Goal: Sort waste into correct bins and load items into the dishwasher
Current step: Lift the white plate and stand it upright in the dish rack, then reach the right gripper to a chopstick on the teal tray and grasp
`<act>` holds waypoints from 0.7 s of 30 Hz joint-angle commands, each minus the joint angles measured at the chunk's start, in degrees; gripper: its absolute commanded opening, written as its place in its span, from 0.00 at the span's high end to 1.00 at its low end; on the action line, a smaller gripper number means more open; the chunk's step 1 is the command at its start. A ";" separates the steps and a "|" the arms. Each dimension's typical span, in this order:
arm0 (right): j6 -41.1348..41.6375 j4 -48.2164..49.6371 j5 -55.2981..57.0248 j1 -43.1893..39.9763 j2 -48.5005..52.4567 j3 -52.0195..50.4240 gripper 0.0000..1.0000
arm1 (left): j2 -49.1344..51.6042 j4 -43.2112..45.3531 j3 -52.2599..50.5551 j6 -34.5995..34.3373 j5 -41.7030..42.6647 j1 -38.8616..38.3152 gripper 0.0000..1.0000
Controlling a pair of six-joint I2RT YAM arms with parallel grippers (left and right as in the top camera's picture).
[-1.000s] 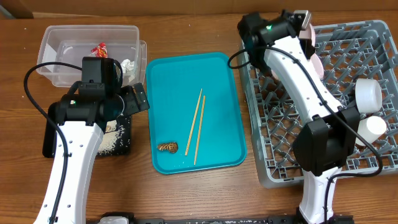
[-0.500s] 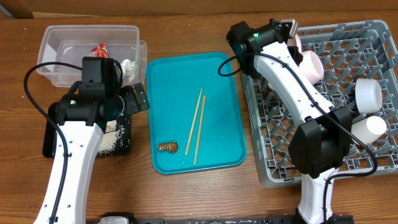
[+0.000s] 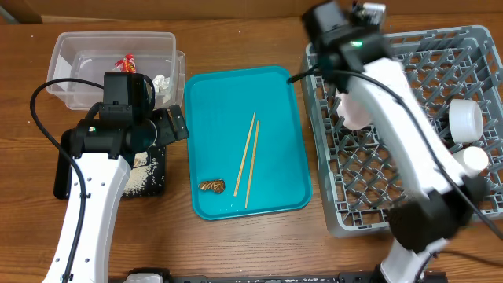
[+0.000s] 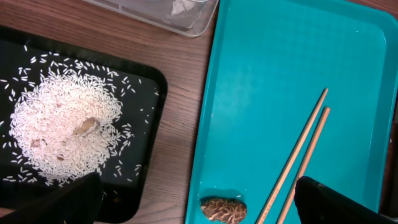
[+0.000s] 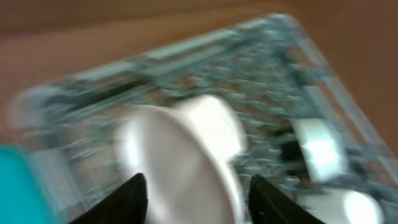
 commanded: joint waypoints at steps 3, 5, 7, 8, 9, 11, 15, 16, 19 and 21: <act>-12.52 0.55 -38.69 -0.90 -3.45 1.27 0.30 | 0.44 -0.11 0.59 0.68 0.44 0.20 0.00; -12.48 0.22 -44.48 -0.15 -2.80 -0.07 0.28 | 0.44 -0.15 0.59 0.68 0.46 0.20 0.00; -10.99 0.22 -46.60 0.90 -2.03 -2.08 0.27 | 0.44 -0.15 0.59 0.68 0.44 0.20 0.00; -9.73 0.26 -46.62 1.51 -1.73 -3.17 0.27 | 0.44 -0.15 0.59 0.68 0.44 0.20 0.00; -8.63 0.59 -46.64 2.25 -1.40 -4.74 0.27 | 0.44 -0.13 0.59 0.70 0.44 0.20 0.00; -6.78 1.44 -46.60 3.82 -0.87 -8.26 0.27 | 0.44 -0.15 0.59 0.70 0.44 0.20 0.00; -3.19 5.01 -47.17 6.80 0.35 -15.96 0.26 | 0.50 -0.31 0.59 0.66 0.46 0.20 0.00; -2.43 6.21 -47.45 7.67 0.90 -17.75 0.26 | 0.50 -0.26 0.59 0.68 0.44 0.24 0.00; -0.74 8.72 -47.36 10.27 3.06 -20.74 0.26 | 0.50 -0.17 0.59 0.68 0.44 0.17 0.00; 0.83 9.88 -47.32 11.91 4.92 -21.55 0.25 | 0.50 -0.22 0.59 0.72 0.37 0.24 0.00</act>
